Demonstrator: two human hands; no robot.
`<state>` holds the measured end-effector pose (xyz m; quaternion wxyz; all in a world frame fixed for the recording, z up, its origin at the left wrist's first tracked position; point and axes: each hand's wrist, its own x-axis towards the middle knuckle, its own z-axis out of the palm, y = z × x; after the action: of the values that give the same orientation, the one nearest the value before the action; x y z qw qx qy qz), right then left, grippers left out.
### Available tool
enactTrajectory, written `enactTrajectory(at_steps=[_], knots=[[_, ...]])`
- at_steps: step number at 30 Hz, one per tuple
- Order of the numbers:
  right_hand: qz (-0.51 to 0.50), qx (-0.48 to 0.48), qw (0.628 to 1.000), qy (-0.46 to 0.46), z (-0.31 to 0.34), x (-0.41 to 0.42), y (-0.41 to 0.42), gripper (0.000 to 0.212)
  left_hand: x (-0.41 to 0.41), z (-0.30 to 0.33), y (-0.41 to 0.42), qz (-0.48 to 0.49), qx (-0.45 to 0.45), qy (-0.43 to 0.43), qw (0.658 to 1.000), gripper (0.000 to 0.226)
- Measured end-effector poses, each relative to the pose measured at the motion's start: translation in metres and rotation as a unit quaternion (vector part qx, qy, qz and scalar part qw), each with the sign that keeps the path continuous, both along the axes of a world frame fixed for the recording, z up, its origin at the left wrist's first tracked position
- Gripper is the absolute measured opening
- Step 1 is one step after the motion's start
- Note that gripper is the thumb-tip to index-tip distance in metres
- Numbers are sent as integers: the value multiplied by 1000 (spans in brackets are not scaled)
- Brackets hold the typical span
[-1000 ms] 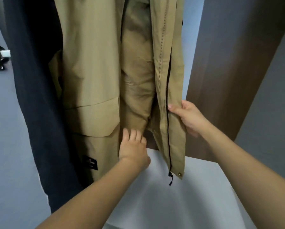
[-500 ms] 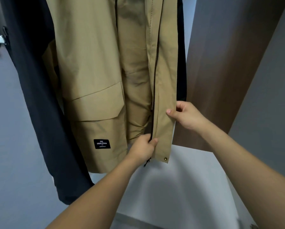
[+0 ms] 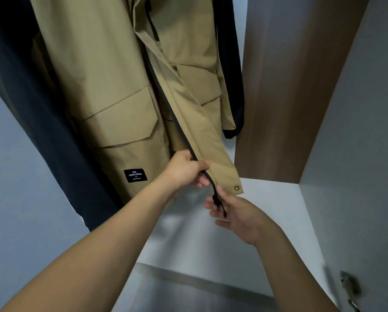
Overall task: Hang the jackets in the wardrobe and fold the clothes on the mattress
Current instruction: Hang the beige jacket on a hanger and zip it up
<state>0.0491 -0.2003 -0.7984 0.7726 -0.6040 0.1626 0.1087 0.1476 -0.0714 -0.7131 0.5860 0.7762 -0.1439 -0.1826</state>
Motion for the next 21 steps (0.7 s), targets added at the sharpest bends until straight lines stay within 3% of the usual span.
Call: enactTrajectory(at_steps=[2,6,8,9,11,13,14,15,17,18,19,21], knots=[[-59,38,997,-28,1,9,-6,52,1,1,0,-21,16,-18,999,4],[-142,100,984,-44,-12,15,-12,17,13,-6,4,-60,64,-76,993,13],[-166,90,981,-55,-16,19,-15,15,29,-13,5,-80,197,-178,961,15],[-175,89,978,-68,-16,21,-16,16,40,-18,4,-91,320,-261,906,16],[-202,113,969,-89,-17,24,-17,16,60,-32,0,-139,560,-392,716,31],[-228,144,958,-95,-17,26,-17,15,74,-52,-4,-184,731,-414,510,53],[-232,154,955,-98,-17,27,-17,14,80,-61,-5,-189,793,-399,420,58],[-229,158,955,-102,-17,28,-16,14,84,-69,-4,-187,838,-371,353,62],[-207,153,960,-113,-18,31,-13,13,89,-80,-1,-165,888,-323,283,66],[-195,152,962,-118,-18,32,-12,12,87,-81,0,-159,897,-308,274,67],[-183,154,963,-122,-19,32,-11,9,82,-79,1,-162,896,-299,287,67],[-162,167,964,-127,-21,32,-11,6,64,-68,0,-185,865,-312,347,57]])
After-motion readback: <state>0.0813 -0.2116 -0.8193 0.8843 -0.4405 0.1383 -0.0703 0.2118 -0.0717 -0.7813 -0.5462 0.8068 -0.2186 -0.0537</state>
